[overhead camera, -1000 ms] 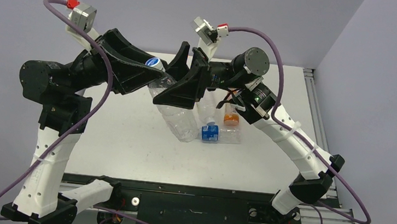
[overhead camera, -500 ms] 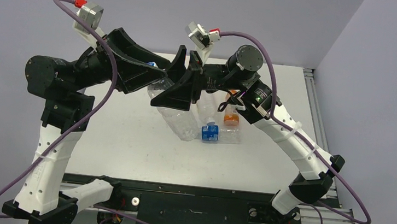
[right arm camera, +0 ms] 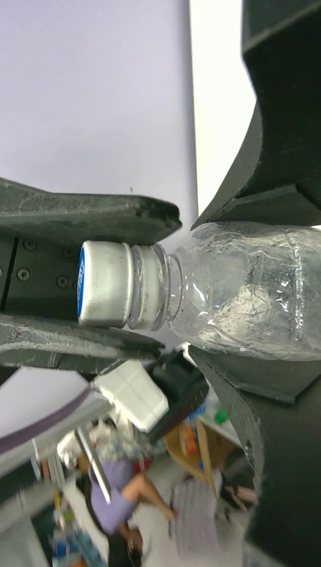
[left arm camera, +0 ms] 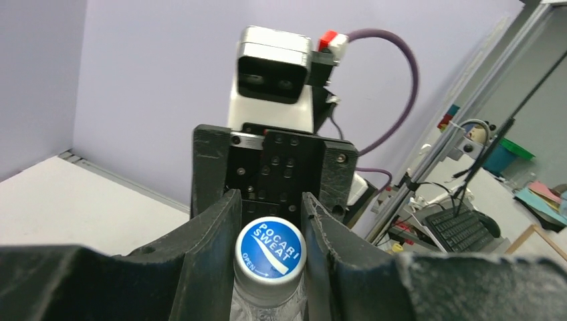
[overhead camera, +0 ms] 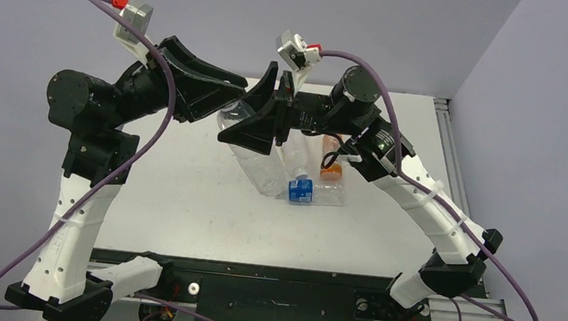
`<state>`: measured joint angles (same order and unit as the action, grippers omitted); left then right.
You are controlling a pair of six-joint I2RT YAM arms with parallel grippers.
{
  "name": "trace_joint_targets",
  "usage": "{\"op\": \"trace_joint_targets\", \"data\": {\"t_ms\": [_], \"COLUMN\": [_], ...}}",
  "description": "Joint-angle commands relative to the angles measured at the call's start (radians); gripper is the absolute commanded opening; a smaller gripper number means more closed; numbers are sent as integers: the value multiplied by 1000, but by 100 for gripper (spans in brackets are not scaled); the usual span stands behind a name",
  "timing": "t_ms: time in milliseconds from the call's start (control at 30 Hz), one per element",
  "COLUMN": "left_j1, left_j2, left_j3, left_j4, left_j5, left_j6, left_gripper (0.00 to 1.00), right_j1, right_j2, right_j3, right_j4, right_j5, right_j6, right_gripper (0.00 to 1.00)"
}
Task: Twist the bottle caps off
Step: Unscrew the bottle cap from the plastic bottle.
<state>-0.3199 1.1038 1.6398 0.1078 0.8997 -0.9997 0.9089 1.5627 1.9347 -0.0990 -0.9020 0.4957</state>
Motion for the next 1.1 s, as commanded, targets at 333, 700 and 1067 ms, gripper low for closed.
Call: {"op": "trace_joint_targets", "data": {"t_ms": [333,700,1067], "left_j1": [-8,1,7], "left_j2": [-67,-49,-60], "left_j3": [77,113,86], "left_j4": [-201,-309,-226], "left_j5": [-278,-392,-313], "left_j6": [259,294,239], "left_gripper": [0,0,33], "right_j1": [342,546,310], "right_j2": [-40,89,-151], "right_j3": [24,54,-59], "right_j4": [-302,-16,-181], "right_j5": [1359,1902,1174], "right_j6": [-668,-962,-490], "right_gripper": [0,0,0]}}
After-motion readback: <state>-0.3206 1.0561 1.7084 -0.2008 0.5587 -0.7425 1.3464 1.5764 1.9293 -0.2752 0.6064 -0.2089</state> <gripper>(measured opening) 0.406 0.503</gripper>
